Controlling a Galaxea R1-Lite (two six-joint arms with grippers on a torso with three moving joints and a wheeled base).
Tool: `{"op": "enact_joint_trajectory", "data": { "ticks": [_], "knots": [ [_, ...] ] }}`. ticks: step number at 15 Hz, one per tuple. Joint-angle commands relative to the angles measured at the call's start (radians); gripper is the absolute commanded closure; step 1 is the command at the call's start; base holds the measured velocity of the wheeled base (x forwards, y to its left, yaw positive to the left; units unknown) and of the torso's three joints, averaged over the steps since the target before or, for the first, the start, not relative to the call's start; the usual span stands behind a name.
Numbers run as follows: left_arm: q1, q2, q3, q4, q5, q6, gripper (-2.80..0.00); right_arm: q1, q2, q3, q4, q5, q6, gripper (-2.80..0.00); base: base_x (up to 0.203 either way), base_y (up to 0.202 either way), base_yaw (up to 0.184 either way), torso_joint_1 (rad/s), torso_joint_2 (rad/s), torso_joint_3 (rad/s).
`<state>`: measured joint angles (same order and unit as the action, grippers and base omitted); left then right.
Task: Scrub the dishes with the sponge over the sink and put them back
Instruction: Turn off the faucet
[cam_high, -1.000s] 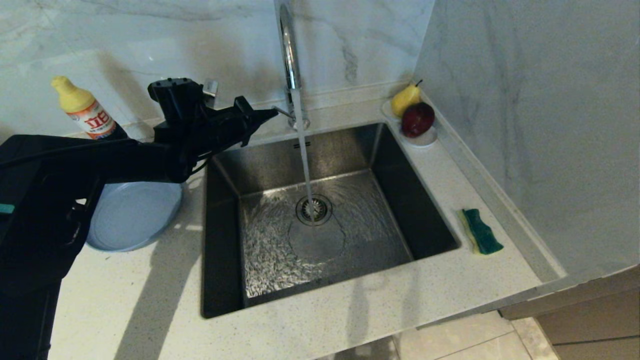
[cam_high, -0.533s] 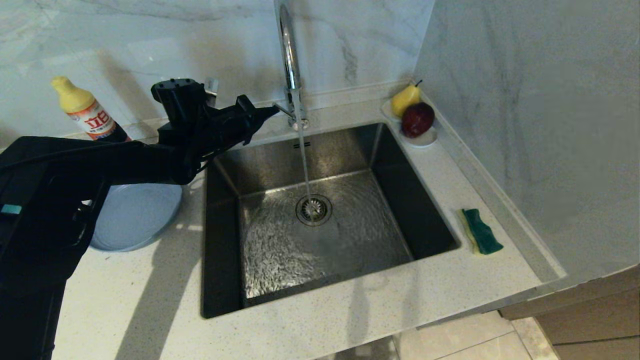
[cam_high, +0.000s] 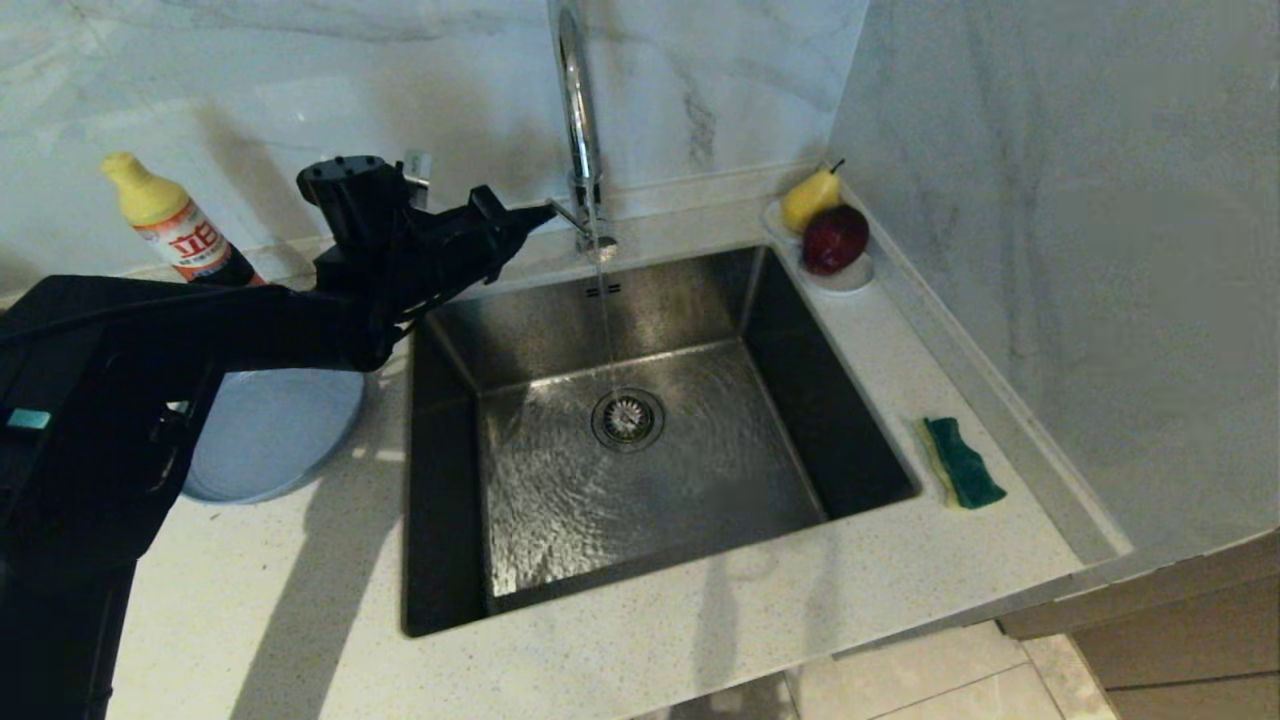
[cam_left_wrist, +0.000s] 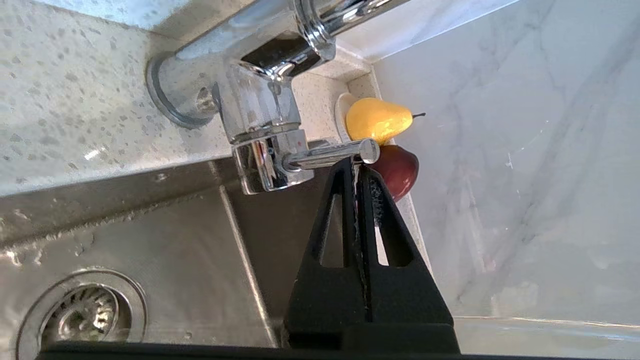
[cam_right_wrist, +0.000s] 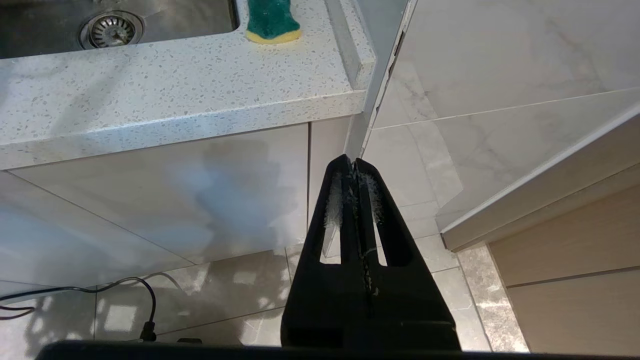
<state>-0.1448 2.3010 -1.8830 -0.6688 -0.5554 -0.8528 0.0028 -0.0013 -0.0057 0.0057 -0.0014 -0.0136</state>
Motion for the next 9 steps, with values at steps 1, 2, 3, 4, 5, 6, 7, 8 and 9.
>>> {"op": "enact_joint_trajectory", "data": {
  "ticks": [1, 2, 3, 4, 5, 6, 7, 8, 9],
  "knots": [
    [0.009, 0.016, -0.003, -0.018, -0.003, -0.005, 0.00, 0.000, 0.000, 0.000, 0.000, 0.000, 0.000, 0.00, 0.000, 0.000, 0.000, 0.000, 0.00, 0.000],
    [0.017, 0.023, -0.005, -0.018, -0.003, -0.004, 0.00, 0.000, 0.000, 0.000, 0.000, 0.000, 0.000, 0.00, 0.000, 0.000, 0.000, 0.000, 0.00, 0.000],
    [0.025, 0.026, -0.005, -0.020, -0.003, -0.003, 0.00, 0.000, 0.000, 0.000, 0.000, 0.000, 0.000, 0.00, 0.000, 0.000, 0.000, 0.000, 0.00, 0.000],
    [0.033, 0.028, -0.005, -0.020, -0.003, -0.002, 0.00, 0.000, 0.000, 0.000, 0.000, 0.000, 0.000, 0.00, 0.000, 0.000, 0.000, 0.000, 0.00, 0.000],
    [0.039, 0.028, -0.005, -0.020, -0.003, -0.003, 0.00, 0.000, 0.000, 0.000, 0.000, 0.000, 0.000, 0.00, 0.000, 0.000, 0.000, 0.000, 0.00, 0.000],
    [0.041, 0.024, -0.005, -0.021, -0.003, -0.003, 0.00, 0.000, 0.000, 0.001, 0.000, 0.000, 0.000, 0.00, 0.000, 0.000, 0.000, 0.000, 0.00, 0.000],
    [0.042, 0.017, -0.004, -0.023, -0.005, -0.003, 0.00, 0.000, 0.000, 0.001, 0.000, 0.000, 0.000, 0.00, 0.000, 0.000, 0.000, 0.000, 0.00, 0.000],
    [0.042, 0.002, 0.002, -0.027, -0.006, -0.005, 0.00, 0.000, 0.000, 0.000, 0.000, 0.000, 0.000, 0.00, 0.000, 0.000, 0.000, 0.000, 0.00, 0.000],
    [0.041, -0.016, 0.010, -0.029, -0.007, -0.007, 0.00, 0.000, 0.000, 0.000, 0.000, 0.000, 0.000, 0.00, 0.000, 0.000, 0.000, 0.000, 0.00, 0.000]
  ]
}}
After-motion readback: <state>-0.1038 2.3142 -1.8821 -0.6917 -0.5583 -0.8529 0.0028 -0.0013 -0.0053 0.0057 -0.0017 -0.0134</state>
